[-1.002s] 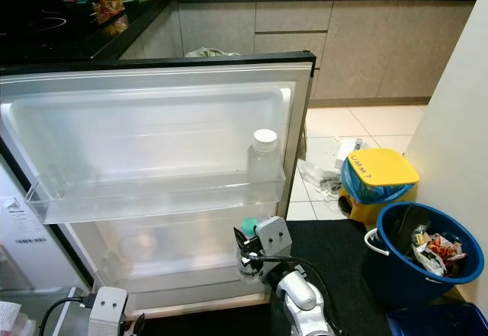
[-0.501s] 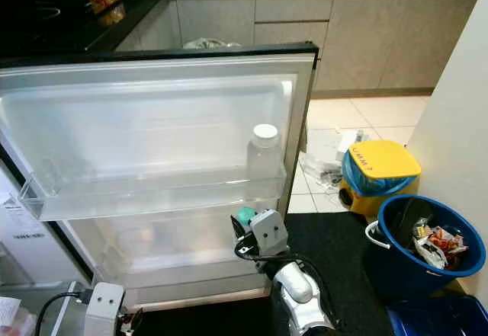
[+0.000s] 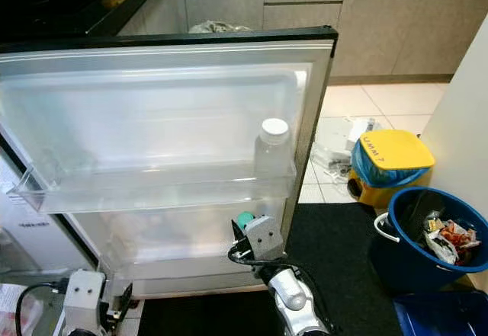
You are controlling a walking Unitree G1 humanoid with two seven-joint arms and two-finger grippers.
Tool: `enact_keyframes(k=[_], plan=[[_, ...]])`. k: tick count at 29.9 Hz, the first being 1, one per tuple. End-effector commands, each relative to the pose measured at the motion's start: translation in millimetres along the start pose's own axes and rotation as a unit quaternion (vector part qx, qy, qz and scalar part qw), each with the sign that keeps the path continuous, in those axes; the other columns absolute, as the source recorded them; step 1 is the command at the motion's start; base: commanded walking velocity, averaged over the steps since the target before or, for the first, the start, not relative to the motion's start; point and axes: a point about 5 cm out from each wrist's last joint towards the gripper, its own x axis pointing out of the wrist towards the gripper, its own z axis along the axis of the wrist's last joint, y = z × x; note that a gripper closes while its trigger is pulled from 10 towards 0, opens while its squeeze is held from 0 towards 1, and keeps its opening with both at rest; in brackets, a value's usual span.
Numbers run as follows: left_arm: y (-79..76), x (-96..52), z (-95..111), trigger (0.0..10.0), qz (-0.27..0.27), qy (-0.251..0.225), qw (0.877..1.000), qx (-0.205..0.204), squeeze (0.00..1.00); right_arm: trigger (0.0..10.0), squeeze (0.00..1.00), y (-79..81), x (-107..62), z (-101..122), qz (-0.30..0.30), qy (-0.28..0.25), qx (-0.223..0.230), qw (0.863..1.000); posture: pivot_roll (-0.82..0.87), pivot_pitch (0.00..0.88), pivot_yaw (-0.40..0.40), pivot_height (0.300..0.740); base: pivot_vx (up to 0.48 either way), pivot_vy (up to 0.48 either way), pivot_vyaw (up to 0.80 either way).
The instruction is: Restocking fridge
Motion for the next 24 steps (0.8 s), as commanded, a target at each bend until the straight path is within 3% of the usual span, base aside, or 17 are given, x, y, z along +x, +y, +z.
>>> enact_keyframes(k=[1,3,5,7,12,17,24], plan=[[-1.2,-8.2,-3.4,10.0,-0.011,0.008,1.0,-0.005,0.0,10.0,0.0,5.1,-1.6,-6.7,0.003,0.02,0.0,1.0,0.19,0.309,0.028,0.585,0.0,0.0,0.0],[-3.2,-9.1,-0.9,10.0,-0.019,0.002,1.0,-0.009,0.0,10.0,0.0,4.8,-1.5,-7.2,0.001,0.023,0.0,1.0,0.19,0.309,0.028,0.585,0.0,0.0,0.0],[-21.5,-12.9,10.7,10.0,-0.09,-0.019,0.995,-0.039,0.0,10.0,0.0,1.4,-0.6,-8.5,-0.014,0.037,-0.003,0.999,0.21,0.315,0.024,0.585,0.0,0.0,0.0],[-32.1,-15.1,14.5,10.0,-0.138,-0.021,0.99,-0.036,0.0,10.0,0.0,0.5,0.1,-8.5,-0.018,0.04,0.0,0.999,0.21,0.316,0.023,0.585,0.0,0.0,0.0],[-45.5,-20.6,18.5,10.0,-0.237,-0.011,0.971,0.03,0.0,10.0,0.0,0.1,0.7,-9.4,-0.022,0.047,0.008,0.999,0.21,0.319,0.022,0.585,0.0,0.0,0.0],[-42.0,-19.4,13.2,10.0,-0.264,0.008,0.958,0.111,0.0,10.0,0.0,-2.0,-0.1,-11.4,-0.031,0.053,0.024,0.998,0.21,0.316,0.026,0.585,0.0,0.0,0.0],[-39.4,-17.8,16.0,10.0,-0.27,0.021,0.954,0.131,0.0,10.0,0.0,-7.9,1.2,-9.4,-0.047,0.05,0.052,0.996,0.2,0.31,0.033,0.585,0.0,0.0,0.0]])
